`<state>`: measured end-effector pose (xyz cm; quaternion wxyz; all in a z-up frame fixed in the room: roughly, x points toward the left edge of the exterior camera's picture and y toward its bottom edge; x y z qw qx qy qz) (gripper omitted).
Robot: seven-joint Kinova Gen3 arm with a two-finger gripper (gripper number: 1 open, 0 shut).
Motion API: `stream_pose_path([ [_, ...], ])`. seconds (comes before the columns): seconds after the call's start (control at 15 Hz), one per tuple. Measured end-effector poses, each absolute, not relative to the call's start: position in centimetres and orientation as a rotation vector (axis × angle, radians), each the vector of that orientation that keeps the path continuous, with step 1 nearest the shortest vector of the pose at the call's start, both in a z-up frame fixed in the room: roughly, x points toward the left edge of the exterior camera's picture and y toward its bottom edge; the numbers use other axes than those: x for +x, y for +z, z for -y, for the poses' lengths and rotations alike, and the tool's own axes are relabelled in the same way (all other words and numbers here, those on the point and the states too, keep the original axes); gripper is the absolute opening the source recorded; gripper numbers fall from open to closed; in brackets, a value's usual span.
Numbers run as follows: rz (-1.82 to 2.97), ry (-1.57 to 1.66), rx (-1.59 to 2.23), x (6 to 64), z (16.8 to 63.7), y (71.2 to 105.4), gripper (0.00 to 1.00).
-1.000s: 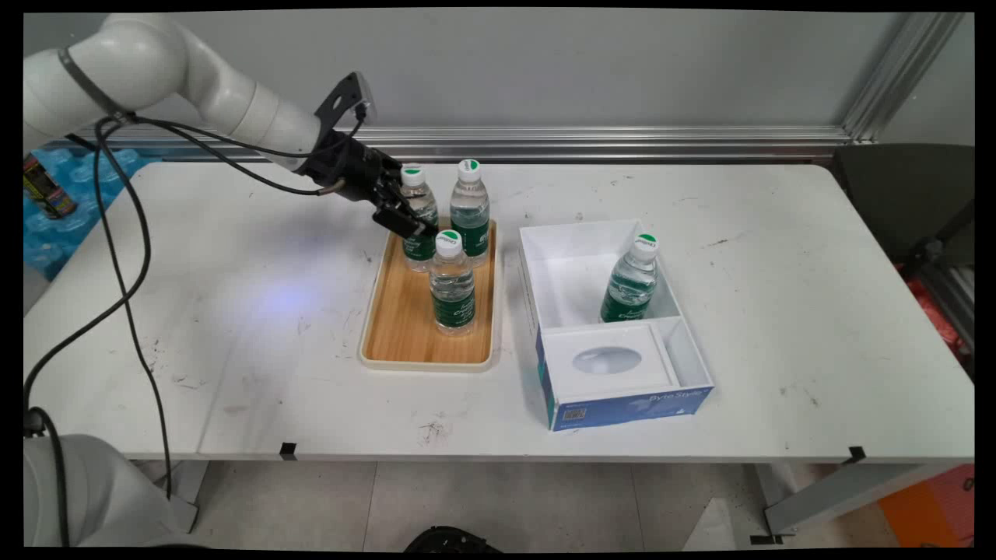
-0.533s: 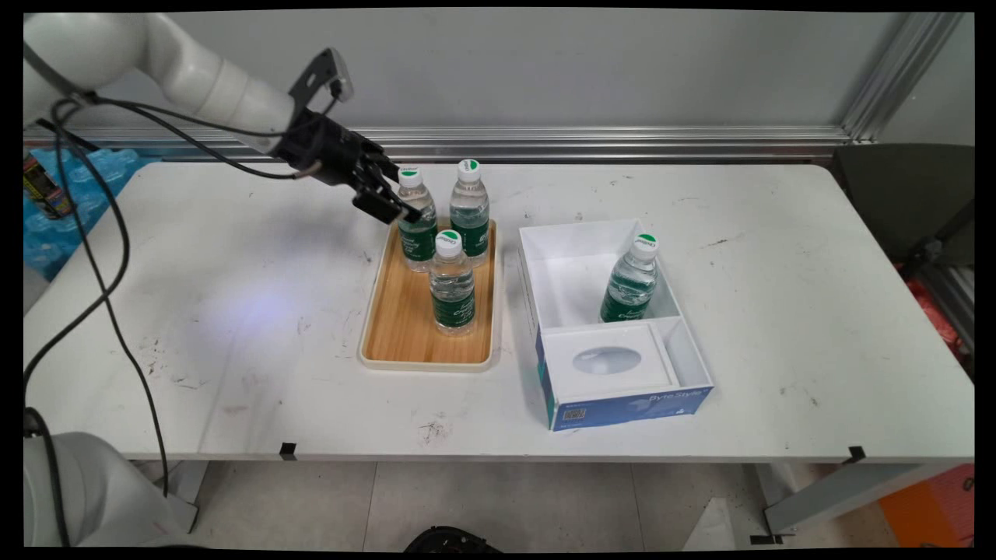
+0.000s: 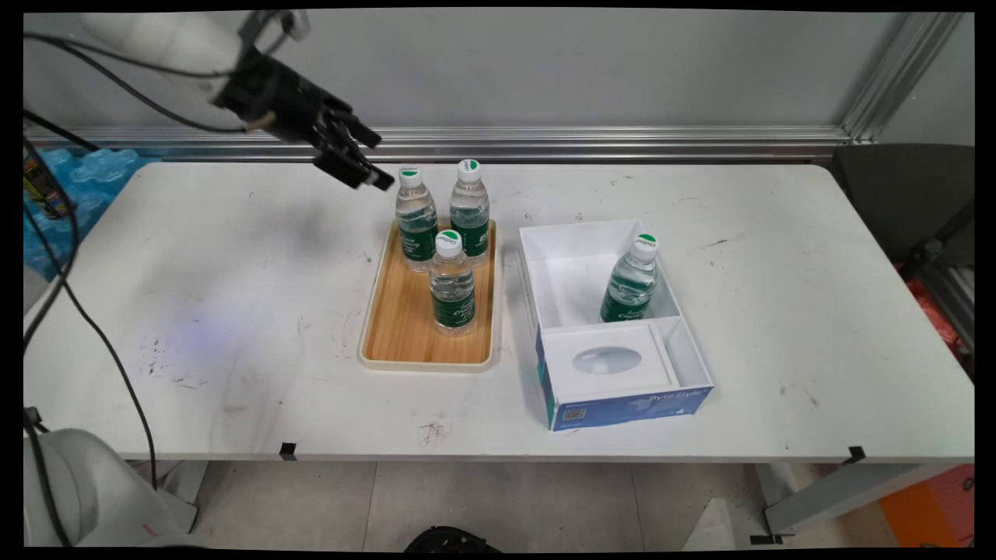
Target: Pick up the green bottle from the white box
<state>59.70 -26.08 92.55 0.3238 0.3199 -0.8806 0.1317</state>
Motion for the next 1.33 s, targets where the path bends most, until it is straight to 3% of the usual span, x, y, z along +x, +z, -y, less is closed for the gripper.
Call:
stream_pose_path([
  [0.73, 2.335, 0.325, 0.734, 55.8, 25.6, 103.1, 1.0],
  [1.0, 2.35, 0.304, 0.662, 52.2, 26.6, 104.0, 1.0],
  [1.33, 2.351, 0.273, 0.622, 46.8, 28.7, 101.7, 1.0],
])
